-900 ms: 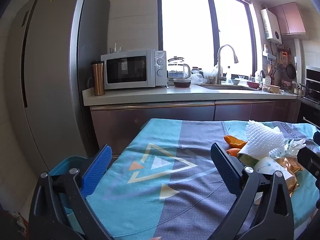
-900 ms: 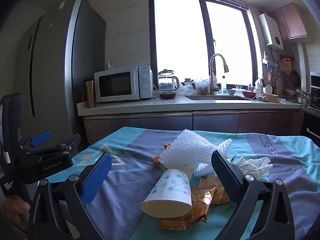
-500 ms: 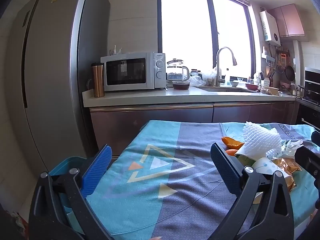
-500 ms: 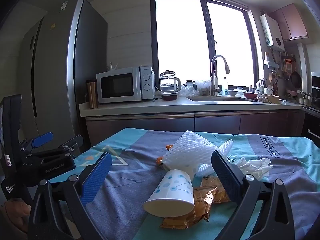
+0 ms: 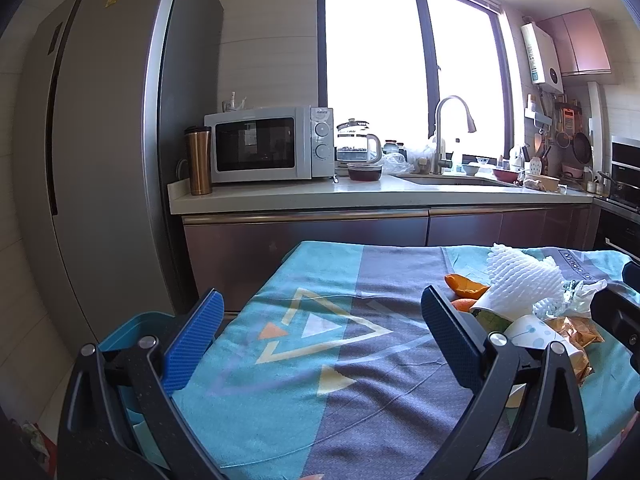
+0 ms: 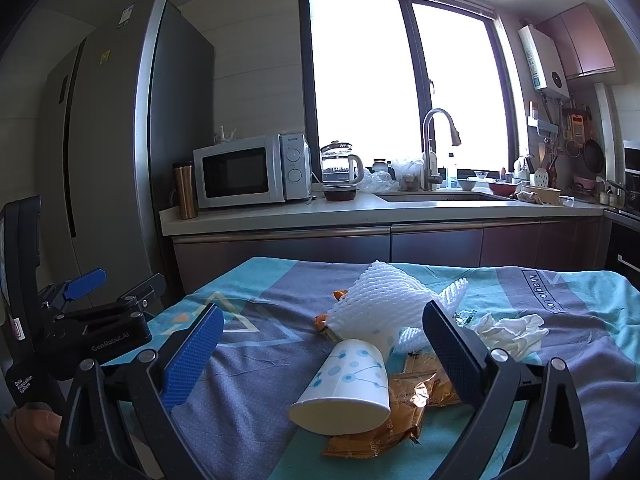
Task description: Collect trash
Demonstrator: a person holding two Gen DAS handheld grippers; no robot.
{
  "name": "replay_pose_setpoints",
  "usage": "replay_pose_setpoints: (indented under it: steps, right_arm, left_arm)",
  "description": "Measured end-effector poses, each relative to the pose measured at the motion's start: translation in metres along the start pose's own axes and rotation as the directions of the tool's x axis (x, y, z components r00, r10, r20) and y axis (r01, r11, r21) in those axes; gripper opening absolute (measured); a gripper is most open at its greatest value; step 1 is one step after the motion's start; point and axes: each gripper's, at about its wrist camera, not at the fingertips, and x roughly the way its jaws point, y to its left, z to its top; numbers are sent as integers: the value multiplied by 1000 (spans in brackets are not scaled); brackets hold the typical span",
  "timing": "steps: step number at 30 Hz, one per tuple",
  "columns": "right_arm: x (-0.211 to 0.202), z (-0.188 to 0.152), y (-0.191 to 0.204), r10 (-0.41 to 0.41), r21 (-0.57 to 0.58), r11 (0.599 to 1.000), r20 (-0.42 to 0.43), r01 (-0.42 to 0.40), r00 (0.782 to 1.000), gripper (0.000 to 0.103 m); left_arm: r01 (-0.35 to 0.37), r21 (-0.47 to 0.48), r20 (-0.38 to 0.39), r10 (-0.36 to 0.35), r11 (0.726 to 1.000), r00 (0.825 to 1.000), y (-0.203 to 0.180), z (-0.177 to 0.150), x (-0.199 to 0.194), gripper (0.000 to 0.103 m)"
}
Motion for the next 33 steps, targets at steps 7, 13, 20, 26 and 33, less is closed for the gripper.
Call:
replay_pose_setpoints:
  steps: [7, 13, 20, 26, 33]
  right_arm:
    - [1, 1, 0, 1, 2, 1000, -2, -1, 1000, 96]
    - [3, -1, -1, 7, 8, 1000, -4, -7, 1000, 96]
    - [3, -2, -2, 10, 10, 1000, -5, -9, 1000, 96]
    - [4, -3, -3, 11, 14, 1000, -5, -11, 1000, 96]
    - [4, -4, -4, 13, 20, 1000, -2, -13, 1000, 96]
  left_arm:
    - [-2, 0, 1, 2, 1000, 1000, 0, 0, -1, 97]
    - [-3, -2, 3, 3, 1000, 1000, 0, -1, -1, 97]
    - [0, 0, 5, 0, 1000, 1000, 1, 0, -1, 97]
    - [-3, -1, 11, 3, 1000, 1000, 1, 0, -1, 97]
    - [-4, -1, 12, 4, 1000, 1000, 1, 0, -1, 97]
